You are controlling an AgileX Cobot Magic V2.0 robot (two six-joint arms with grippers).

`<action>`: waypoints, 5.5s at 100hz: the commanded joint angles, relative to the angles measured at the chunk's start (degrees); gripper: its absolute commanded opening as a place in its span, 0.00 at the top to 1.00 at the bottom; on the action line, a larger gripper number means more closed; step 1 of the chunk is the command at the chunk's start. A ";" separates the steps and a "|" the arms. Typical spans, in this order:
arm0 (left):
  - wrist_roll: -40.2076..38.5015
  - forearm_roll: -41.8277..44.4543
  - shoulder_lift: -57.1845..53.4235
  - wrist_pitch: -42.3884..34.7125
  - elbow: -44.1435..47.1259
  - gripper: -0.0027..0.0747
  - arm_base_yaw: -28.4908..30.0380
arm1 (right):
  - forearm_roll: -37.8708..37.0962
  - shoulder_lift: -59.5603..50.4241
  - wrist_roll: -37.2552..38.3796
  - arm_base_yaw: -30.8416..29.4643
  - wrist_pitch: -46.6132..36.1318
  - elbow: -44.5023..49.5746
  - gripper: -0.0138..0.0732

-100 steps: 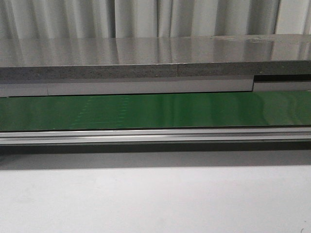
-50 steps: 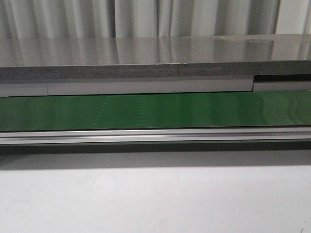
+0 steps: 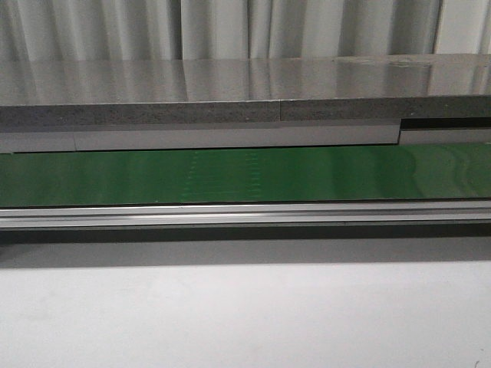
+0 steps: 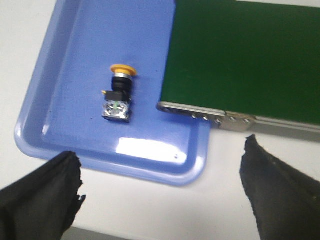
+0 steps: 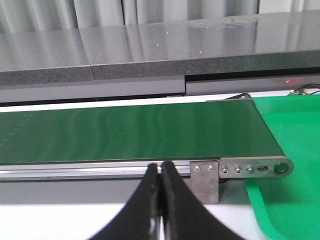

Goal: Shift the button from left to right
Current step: 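Close the left gripper around the black body of the button, then lift the button with the left gripper and carry it over the conveyor belt, then lower the button onto the belt, open the left gripper and withdraw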

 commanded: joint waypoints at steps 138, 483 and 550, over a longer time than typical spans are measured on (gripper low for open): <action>-0.90 -4.80 49.87 -12.02 -19.18 0.17 15.11 | -0.32 -1.11 -0.20 0.12 -4.74 -0.90 0.92; 17.37 -21.78 -22.57 -40.61 23.44 0.10 -9.12 | -0.32 -1.11 -0.20 0.12 -4.74 -0.90 0.92; 17.37 -22.27 -38.89 -47.55 37.16 0.10 -9.12 | -0.32 -1.11 -0.20 0.12 -4.74 -0.90 0.92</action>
